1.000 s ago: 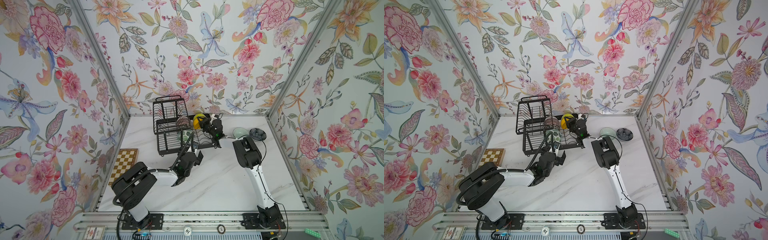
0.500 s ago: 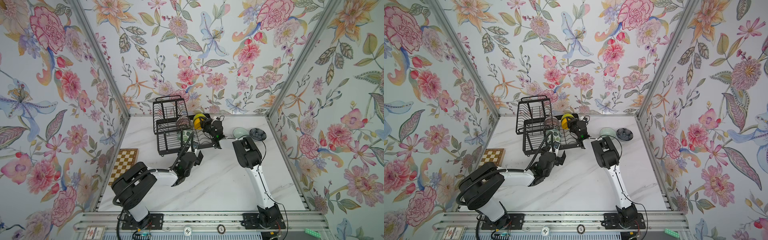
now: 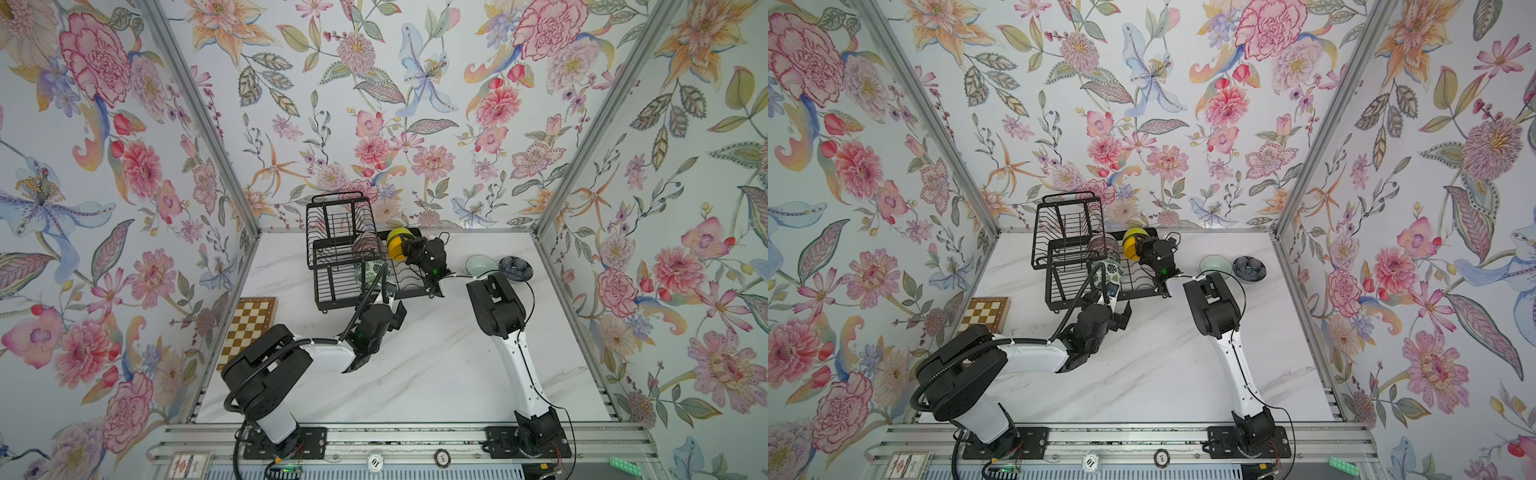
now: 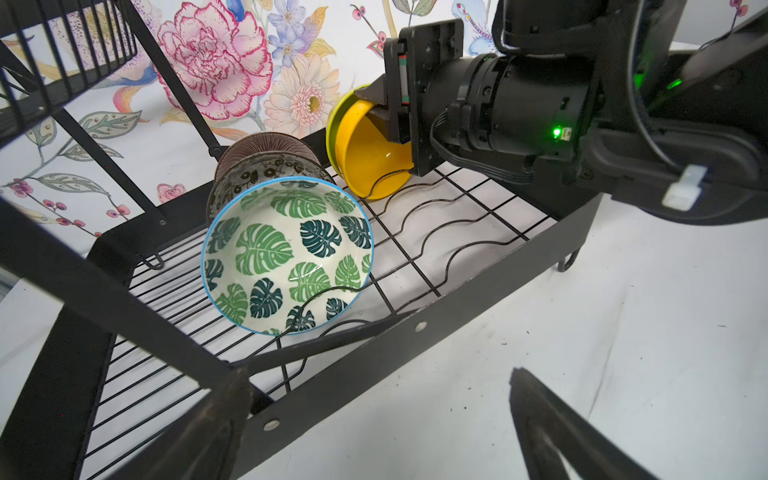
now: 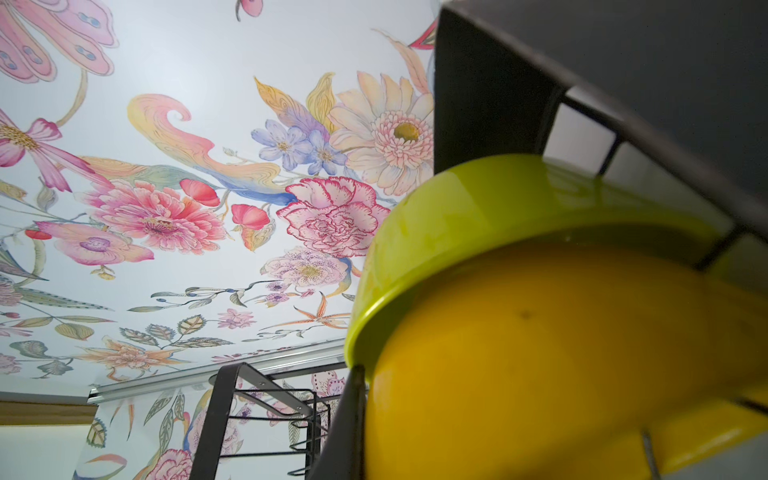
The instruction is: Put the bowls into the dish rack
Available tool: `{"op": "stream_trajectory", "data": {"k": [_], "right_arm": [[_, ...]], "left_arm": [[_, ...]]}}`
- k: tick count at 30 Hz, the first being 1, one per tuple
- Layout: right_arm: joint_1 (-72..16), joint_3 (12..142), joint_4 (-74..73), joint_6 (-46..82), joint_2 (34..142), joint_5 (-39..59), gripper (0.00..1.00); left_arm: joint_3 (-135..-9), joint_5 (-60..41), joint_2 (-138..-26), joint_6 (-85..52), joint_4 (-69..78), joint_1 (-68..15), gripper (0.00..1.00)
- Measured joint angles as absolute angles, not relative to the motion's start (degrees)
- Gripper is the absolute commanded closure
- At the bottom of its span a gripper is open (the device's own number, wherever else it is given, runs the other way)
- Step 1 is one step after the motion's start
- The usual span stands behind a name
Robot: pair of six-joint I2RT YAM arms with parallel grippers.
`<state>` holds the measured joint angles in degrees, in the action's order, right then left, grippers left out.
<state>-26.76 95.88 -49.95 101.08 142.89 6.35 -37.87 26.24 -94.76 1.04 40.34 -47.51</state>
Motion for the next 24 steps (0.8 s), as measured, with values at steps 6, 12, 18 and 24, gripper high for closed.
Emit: {"op": "stream_trajectory", "data": {"k": [6, 12, 18, 24], "right_arm": [[-26.9, 95.8, -47.8, 103.2, 142.0, 4.9, 0.96], [-27.1, 95.0, -46.5, 105.2, 141.0, 3.8, 0.96], [-27.3, 94.0, -45.5, 105.9, 140.0, 2.9, 0.95], [-27.4, 93.6, -45.3, 106.6, 139.6, 2.5, 0.92]], "left_arm": [[-37.9, 26.2, -94.5, 1.0, 40.3, -47.5, 0.01], [-37.9, 26.3, -94.5, 1.0, 40.3, -47.5, 0.01], [-37.9, 27.6, -93.7, 1.1, 40.4, -47.5, 0.01], [-37.9, 27.9, -92.7, 1.3, 40.4, -47.5, 0.01]]}}
